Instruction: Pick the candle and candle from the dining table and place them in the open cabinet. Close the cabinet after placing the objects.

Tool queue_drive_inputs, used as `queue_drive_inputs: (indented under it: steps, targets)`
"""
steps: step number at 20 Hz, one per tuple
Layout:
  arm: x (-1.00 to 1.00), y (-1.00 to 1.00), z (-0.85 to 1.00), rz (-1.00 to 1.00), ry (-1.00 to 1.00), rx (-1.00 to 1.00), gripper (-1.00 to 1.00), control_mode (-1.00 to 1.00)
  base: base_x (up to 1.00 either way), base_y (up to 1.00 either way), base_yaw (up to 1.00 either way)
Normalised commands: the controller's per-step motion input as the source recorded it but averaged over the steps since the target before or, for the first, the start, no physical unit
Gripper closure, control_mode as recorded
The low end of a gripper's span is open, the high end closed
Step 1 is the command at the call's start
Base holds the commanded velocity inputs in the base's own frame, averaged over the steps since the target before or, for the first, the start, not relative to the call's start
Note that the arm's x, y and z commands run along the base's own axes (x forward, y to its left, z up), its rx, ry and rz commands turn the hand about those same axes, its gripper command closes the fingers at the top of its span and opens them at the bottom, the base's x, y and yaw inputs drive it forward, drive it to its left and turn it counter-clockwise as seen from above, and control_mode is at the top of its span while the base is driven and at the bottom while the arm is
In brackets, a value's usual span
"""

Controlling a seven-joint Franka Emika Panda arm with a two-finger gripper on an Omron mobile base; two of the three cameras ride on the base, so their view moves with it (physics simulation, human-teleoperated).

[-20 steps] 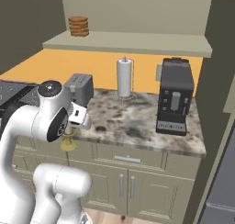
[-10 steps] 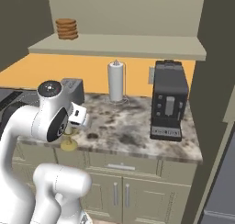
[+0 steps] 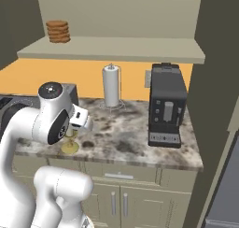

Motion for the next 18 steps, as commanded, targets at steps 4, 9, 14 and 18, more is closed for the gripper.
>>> queue_drive_inputs:
  steps: [4, 9, 14, 18]
  targets:
    - [0.0, 0.0, 0.0, 0.0, 0.0, 0.0, 1.0, 1.0, 0.33, 0.09, -0.05]
    - [0.0, 0.0, 0.0, 0.0, 0.0, 0.0, 1.0, 1.0, 0.34, 0.11, -0.03]
    - [0.0, 0.0, 0.0, 0.0, 0.0, 0.0, 1.0, 1.0, 0.31, 0.05, -0.02]
    - [0.0, 0.0, 0.0, 0.0, 0.0, 0.0, 1.0, 1.0, 0.29, 0.01, -0.01]
